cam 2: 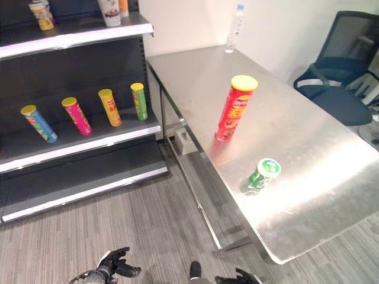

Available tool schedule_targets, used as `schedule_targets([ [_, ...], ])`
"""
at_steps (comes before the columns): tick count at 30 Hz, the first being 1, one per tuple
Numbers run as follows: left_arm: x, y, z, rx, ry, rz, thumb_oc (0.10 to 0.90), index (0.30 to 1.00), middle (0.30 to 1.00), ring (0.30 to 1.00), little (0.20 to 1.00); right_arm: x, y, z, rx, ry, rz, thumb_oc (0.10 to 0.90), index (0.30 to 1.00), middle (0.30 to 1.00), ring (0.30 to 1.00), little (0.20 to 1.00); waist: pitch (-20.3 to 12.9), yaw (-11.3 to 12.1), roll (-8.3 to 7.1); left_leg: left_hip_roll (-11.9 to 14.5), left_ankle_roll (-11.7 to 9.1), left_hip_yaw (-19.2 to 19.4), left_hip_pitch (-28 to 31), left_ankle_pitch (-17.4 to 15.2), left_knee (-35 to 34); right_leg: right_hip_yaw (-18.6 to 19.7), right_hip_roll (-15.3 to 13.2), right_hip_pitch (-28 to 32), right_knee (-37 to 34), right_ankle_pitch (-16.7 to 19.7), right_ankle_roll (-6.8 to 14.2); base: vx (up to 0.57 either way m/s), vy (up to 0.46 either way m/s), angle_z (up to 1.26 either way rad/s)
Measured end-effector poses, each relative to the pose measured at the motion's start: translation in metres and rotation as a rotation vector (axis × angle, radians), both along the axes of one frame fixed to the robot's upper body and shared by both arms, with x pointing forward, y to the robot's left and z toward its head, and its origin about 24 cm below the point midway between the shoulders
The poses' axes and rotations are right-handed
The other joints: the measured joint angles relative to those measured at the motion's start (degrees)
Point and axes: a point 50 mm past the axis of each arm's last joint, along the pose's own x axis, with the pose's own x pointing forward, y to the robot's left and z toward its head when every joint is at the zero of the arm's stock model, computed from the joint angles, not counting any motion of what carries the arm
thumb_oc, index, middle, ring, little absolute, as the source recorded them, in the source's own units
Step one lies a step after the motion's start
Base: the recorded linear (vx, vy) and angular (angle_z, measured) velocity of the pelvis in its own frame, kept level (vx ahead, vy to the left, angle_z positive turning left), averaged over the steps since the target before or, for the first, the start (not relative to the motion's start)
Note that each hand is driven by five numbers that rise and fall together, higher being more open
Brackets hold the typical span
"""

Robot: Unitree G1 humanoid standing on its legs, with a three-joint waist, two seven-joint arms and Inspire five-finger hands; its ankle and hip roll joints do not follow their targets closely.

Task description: Put the goods on the table back onto the shelves and tidy them up.

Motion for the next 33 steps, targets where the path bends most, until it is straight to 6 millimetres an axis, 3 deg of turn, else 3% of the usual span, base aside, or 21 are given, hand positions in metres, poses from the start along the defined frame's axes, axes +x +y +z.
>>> schedule_targets([
  [4,0.001,0.014,0.002,0.036,-0.002,0.003,0.800,0.900,0.900,0.900,0.900,-0.038,-0.005,-0.002,-0.001,0.097,-0.118,0.800,0.900,0.900,0.900,0.900,0.12,-2.27,-1.17,-1.25,0.71,3.08,0.51,-0.74,-0.02,2.63,-0.82,-1.52,-0.01,0.60,0.93,-0.02,0.047,-0.43],
  [5,0.002,0.017,0.003,0.046,-0.001,0.002,0.800,0.900,0.900,0.900,0.900,-0.061,-0.012,0.001,-0.015,0.131,-0.183,0.800,0.900,0.900,0.900,0.900,0.41,-3.77,-1.89,-1.89,0.80,4.35,0.73,-1.12,-0.05,3.85,-1.08,-2.34,0.00,0.91,1.28,-0.03,0.094,-0.48],
  [7,0.000,0.022,0.003,0.056,0.006,0.006,0.800,0.900,0.900,0.900,0.900,-0.072,-0.029,0.008,-0.049,0.112,-0.292,0.800,0.900,0.900,0.900,0.900,0.41,-4.91,-2.30,-2.45,0.73,6.06,0.86,-1.63,-0.13,5.59,-1.29,-3.63,0.09,1.31,1.81,-0.02,0.046,-0.54],
  [8,-0.001,0.025,0.003,0.066,0.010,0.006,0.800,0.900,0.900,0.900,0.900,-0.075,-0.048,0.017,-0.096,0.057,-0.414,0.800,0.900,0.900,0.900,0.900,0.50,-6.44,-2.33,-2.59,1.37,7.67,0.72,-2.01,-0.33,6.50,-1.72,-4.27,0.08,1.51,2.08,-0.02,0.032,-0.51],
  [11,0.004,0.029,0.005,0.081,-0.003,-0.003,0.800,0.900,0.900,0.900,0.900,-0.068,-0.093,0.050,-0.225,-0.137,-0.515,0.800,0.900,0.900,0.900,0.900,1.03,-9.34,-2.88,-3.55,1.63,9.75,0.54,-2.54,-0.36,6.78,-2.56,-5.63,0.07,2.37,2.91,-0.04,0.051,-0.48],
  [12,0.004,0.029,0.005,0.081,-0.008,-0.005,0.800,0.900,0.900,0.900,0.900,-0.053,-0.106,0.072,-0.272,-0.281,-0.475,0.800,0.900,0.900,0.900,0.900,1.15,-10.77,-2.71,-3.78,1.71,10.44,0.53,-2.59,-0.36,7.50,-2.70,-6.07,0.06,2.60,3.04,-0.01,-0.005,-0.28],
  [14,0.011,0.028,0.008,0.088,-0.024,-0.027,0.800,0.900,0.900,0.900,0.900,-0.039,-0.118,0.083,-0.327,-0.366,-0.425,0.800,0.900,0.900,0.900,0.900,0.90,-11.35,-3.68,-3.69,1.91,10.93,0.60,-2.73,-0.36,7.83,-2.67,-6.30,0.05,2.63,3.04,0.00,0.000,-0.14],
  [17,0.020,0.020,0.010,0.067,-0.061,-0.041,0.800,0.900,0.900,0.900,0.900,-0.033,-0.113,0.074,-0.294,-0.332,-0.424,0.800,0.900,0.900,0.900,0.900,0.43,-9.68,-4.53,-3.51,1.25,10.84,-0.13,-2.27,-0.31,7.78,-2.06,-7.08,0.06,2.91,2.52,-0.04,0.054,0.00],
  [18,0.021,0.016,0.010,0.052,-0.063,-0.040,0.800,0.900,0.900,0.900,0.900,-0.020,-0.115,0.081,-0.265,-0.388,-0.448,0.800,0.900,0.900,0.900,0.900,0.39,-9.65,-4.42,-3.67,0.74,10.82,-0.10,-1.94,-0.02,7.69,-1.99,-7.18,0.09,3.26,2.39,-0.08,0.112,-0.11],
  [19,0.010,0.009,0.006,0.019,-0.043,-0.049,0.800,0.900,0.900,0.900,0.900,0.025,-0.116,0.139,-0.248,-0.704,-0.321,0.800,0.900,0.900,0.900,0.900,0.77,-11.47,-1.58,-4.04,0.98,11.09,-0.43,-2.12,-0.17,8.14,-2.65,-7.71,0.09,4.23,2.00,-0.02,0.045,-0.15],
  [21,-0.002,0.001,0.001,-0.020,-0.013,-0.060,0.800,0.900,0.900,0.900,0.900,0.081,-0.101,0.227,-0.247,-1.085,-0.071,0.800,0.900,0.900,0.900,0.900,1.34,-14.02,0.93,-4.58,1.01,11.03,-0.01,-2.66,-0.37,8.17,-3.22,-7.41,0.10,4.35,2.14,-0.01,0.009,-0.08],
  [22,-0.003,-0.006,0.001,-0.039,-0.014,-0.088,0.800,0.900,0.900,0.900,0.900,0.102,-0.088,0.280,-0.271,-1.280,0.145,0.800,0.900,0.900,0.900,0.900,1.30,-14.76,2.13,-4.71,1.09,10.81,0.52,-2.86,-0.36,7.95,-3.38,-6.68,0.09,4.20,2.32,0.01,-0.002,0.22],
  [23,0.003,-0.009,0.003,-0.047,-0.049,-0.104,0.800,0.900,0.900,0.900,0.900,0.123,-0.075,0.342,-0.328,-1.547,0.391,0.800,0.900,0.900,0.900,0.900,0.90,-12.33,1.94,-4.51,1.19,10.37,1.07,-2.93,-0.36,7.40,-3.37,-5.65,0.08,3.41,3.05,0.01,0.001,0.28],
  [25,0.010,-0.009,0.007,-0.047,-0.082,-0.122,0.800,0.900,0.900,0.900,0.900,0.134,-0.066,0.388,-0.402,-1.690,0.526,0.800,0.900,0.900,0.900,0.900,0.43,-9.28,0.85,-4.38,0.99,9.12,0.40,-3.13,-0.36,6.34,-3.51,-5.71,0.08,3.25,3.06,0.00,-0.006,0.32],
  [27,0.012,-0.008,0.008,-0.050,-0.090,-0.130,0.800,0.900,0.900,0.900,0.900,0.137,-0.061,0.415,-0.458,-1.767,0.602,0.800,0.900,0.900,0.900,0.900,0.16,-8.24,-0.10,-4.50,0.96,8.15,-0.38,-2.26,-0.32,4.76,-3.82,-5.90,0.08,3.25,3.14,0.00,-0.014,0.50],
  [28,0.005,0.000,0.006,-0.037,-0.061,-0.131,0.800,0.900,0.900,0.900,0.900,0.135,-0.051,0.431,-0.453,-1.876,0.637,0.800,0.900,0.900,0.900,0.900,-0.10,-6.63,-1.79,-4.00,1.17,7.21,-1.46,-0.93,-0.32,3.36,-3.78,-6.05,0.07,3.29,3.12,0.02,-0.022,0.41],
  [33,-0.022,0.007,-0.003,-0.027,0.027,-0.112,0.800,0.900,0.900,0.900,0.900,0.147,-0.042,0.415,-0.392,-1.832,0.673,0.800,0.900,0.900,0.900,0.900,-1.68,-5.22,-4.73,-4.08,1.08,6.48,-1.38,-0.71,-0.03,2.38,-4.44,-5.47,0.07,3.54,2.82,-0.01,-0.015,0.12],
])
